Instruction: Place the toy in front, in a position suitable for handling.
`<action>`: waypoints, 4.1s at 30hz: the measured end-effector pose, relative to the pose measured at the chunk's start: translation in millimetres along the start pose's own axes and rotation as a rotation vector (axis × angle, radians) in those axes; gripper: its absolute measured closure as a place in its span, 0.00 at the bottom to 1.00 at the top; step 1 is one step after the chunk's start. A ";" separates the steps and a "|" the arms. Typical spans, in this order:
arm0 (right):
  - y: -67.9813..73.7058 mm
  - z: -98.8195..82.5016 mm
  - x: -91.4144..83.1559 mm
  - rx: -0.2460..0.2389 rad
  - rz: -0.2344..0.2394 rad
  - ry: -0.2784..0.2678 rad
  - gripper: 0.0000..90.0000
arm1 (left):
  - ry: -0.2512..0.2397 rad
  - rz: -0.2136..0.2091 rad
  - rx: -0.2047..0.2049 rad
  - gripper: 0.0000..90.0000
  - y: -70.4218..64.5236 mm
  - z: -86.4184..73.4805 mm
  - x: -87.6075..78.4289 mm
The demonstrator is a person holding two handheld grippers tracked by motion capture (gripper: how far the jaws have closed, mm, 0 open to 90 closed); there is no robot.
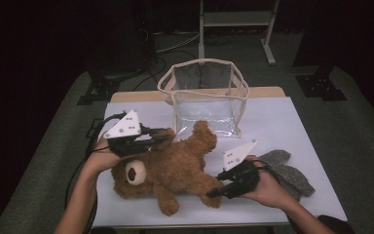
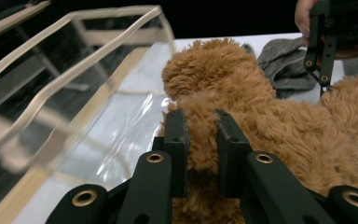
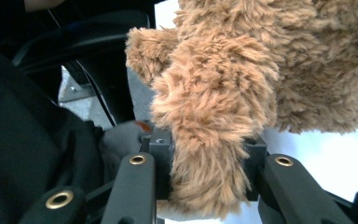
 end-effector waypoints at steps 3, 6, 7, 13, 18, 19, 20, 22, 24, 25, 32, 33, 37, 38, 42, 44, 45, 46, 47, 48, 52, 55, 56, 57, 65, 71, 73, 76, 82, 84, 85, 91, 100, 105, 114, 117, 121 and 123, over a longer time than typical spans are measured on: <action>1.7 -7.3 -13.6 0.004 -0.021 0.011 0.73 | -0.001 -0.033 0.015 0.86 -7.0 9.9 14.4; 8.1 -29.4 -45.9 0.039 -0.061 0.026 0.73 | 0.005 -0.084 0.035 0.86 -17.4 21.6 38.0; 8.1 -29.4 -45.9 0.039 -0.061 0.026 0.73 | 0.007 -0.100 0.040 0.86 -21.2 24.5 46.6; 13.4 -79.7 -76.8 0.113 -0.105 0.060 0.72 | 0.076 -0.199 0.044 0.86 -37.8 22.8 109.5; 6.4 -131.8 -68.6 0.210 -0.133 0.106 0.70 | 0.122 -0.260 0.006 0.85 -42.2 1.8 156.4; 5.4 -134.3 -68.2 0.225 -0.127 0.086 0.69 | 0.119 -0.262 0.005 0.84 -41.3 2.1 157.3; 4.9 -135.6 -68.1 0.232 -0.121 0.074 0.68 | 0.120 -0.265 0.006 0.83 -40.6 2.5 156.9; 3.6 -136.6 -68.1 0.234 -0.127 0.069 0.62 | 0.125 -0.259 0.009 0.75 -38.5 3.5 154.0; 4.0 -136.6 -70.5 0.235 -0.127 0.064 0.54 | 0.132 -0.258 0.016 0.65 -37.5 3.5 150.9; 4.0 -136.6 -70.5 0.235 -0.127 0.064 0.54 | 0.127 -0.251 0.023 0.65 -37.0 3.7 147.4; -4.2 -144.7 -124.3 0.264 -0.316 -0.070 0.36 | 0.061 -0.212 0.008 0.35 -36.7 -8.5 101.0; -8.4 -148.2 -130.5 0.269 -0.355 -0.073 0.35 | 0.061 -0.212 0.008 0.31 -36.7 -8.5 101.0; -21.0 -158.9 -138.2 0.284 -0.442 -0.066 0.33 | 0.061 -0.198 -0.013 0.18 -42.5 -25.5 82.6; -27.0 -163.8 -136.0 0.280 -0.466 -0.050 0.33 | 0.049 -0.214 -0.041 0.16 -45.9 -36.1 74.2; -38.5 -171.1 -125.0 0.264 -0.489 0.004 0.31 | 0.057 -0.192 -0.046 0.12 -49.7 -57.4 59.4; -41.8 -172.9 -121.3 0.259 -0.494 0.018 0.30 | 0.065 -0.179 -0.039 0.12 -50.4 -62.9 55.8; -45.3 -175.0 -116.3 0.265 -0.491 0.038 0.30 | 0.070 -0.175 -0.037 0.12 -50.8 -65.7 53.8; -51.6 -179.4 -108.4 0.257 -0.509 0.088 0.30 | 0.074 -0.166 -0.037 0.12 -51.4 -69.5 51.4; -51.6 -179.4 -108.4 0.257 -0.509 0.088 0.30 | 0.077 -0.161 -0.034 0.12 -51.5 -71.7 50.4; -57.9 -186.8 -99.4 0.262 -0.515 0.146 0.33 | 0.087 -0.163 -0.023 0.13 -53.2 -78.0 48.9; -63.2 -197.0 -87.8 0.236 -0.536 0.193 0.33 | 0.109 -0.145 -0.024 0.14 -52.0 -88.7 53.6; -61.0 -197.4 -94.1 0.257 -0.555 0.212 0.64 | 0.126 -0.134 -0.033 0.12 -49.2 -96.8 61.6; -60.4 -198.2 -96.3 0.281 -0.557 0.209 0.72 | 0.161 -0.102 -0.004 0.12 -44.7 -103.1 66.1; -60.4 -198.2 -96.3 0.281 -0.557 0.209 0.72 | 0.161 -0.102 -0.004 0.12 -44.7 -103.1 66.1; -51.2 -209.7 -123.8 0.418 -0.527 0.088 0.83 | 0.103 -0.099 -0.007 0.13 -41.9 -100.8 58.9; -25.3 -179.5 -178.1 0.385 -0.565 -0.085 0.83 | 0.093 -0.109 -0.025 0.13 -38.2 -98.1 60.8; -19.4 -164.2 -185.2 0.353 -0.551 -0.113 0.83 | 0.088 -0.115 -0.015 0.13 -37.8 -94.4 61.9; -10.9 -125.2 -183.3 0.260 -0.519 -0.128 0.83 | 0.086 -0.139 -0.011 0.15 -39.6 -90.2 66.6; -22.0 -68.7 -103.5 0.095 -0.358 -0.065 0.82 | 0.105 -0.165 0.022 0.18 -47.2 -93.2 69.3; -31.1 -65.6 -82.3 0.079 -0.344 -0.028 0.81 | 0.102 -0.168 0.017 0.21 -47.1 -93.4 67.2; -31.1 -65.6 -82.3 0.079 -0.344 -0.028 0.81 | 0.092 -0.170 0.013 0.21 -47.0 -92.9 64.2; -62.0 -68.1 -66.4 0.129 -0.360 -0.077 0.78 | 0.059 -0.133 0.015 0.14 -41.7 -92.9 61.7; -69.1 -78.0 -68.6 0.167 -0.347 -0.140 0.73 | 0.051 -0.108 0.005 0.02 -38.2 -95.9 107.7; -71.5 -78.6 -69.0 0.174 -0.360 -0.150 0.73 | 0.031 -0.101 0.006 0.02 -38.8 -97.8 111.6; -72.6 -72.4 -74.7 0.165 -0.414 -0.140 0.78 | 0.030 -0.083 -0.036 0.33 -39.3 -92.9 107.8; -70.6 -69.5 -77.6 0.162 -0.398 -0.137 0.79 | 0.023 -0.110 -0.042 0.35 -42.1 -88.3 106.1; -61.2 -54.8 -81.1 0.119 -0.359 -0.145 0.80 | 0.016 -0.176 -0.058 0.37 -53.3 -75.9 101.9; -54.1 -42.4 -77.4 0.078 -0.334 -0.131 0.80 | 0.037 -0.188 -0.055 0.36 -59.8 -71.9 100.9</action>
Point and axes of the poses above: each handheld gripper's, and its own axes: x roughly forward along the jaws, z roughly out of its top, y roughly to its left, the point moved 8 cm from there along x, roughly forward along the jaws, and after that the axes turned 13 degrees about -x, right-handed, at the moved point
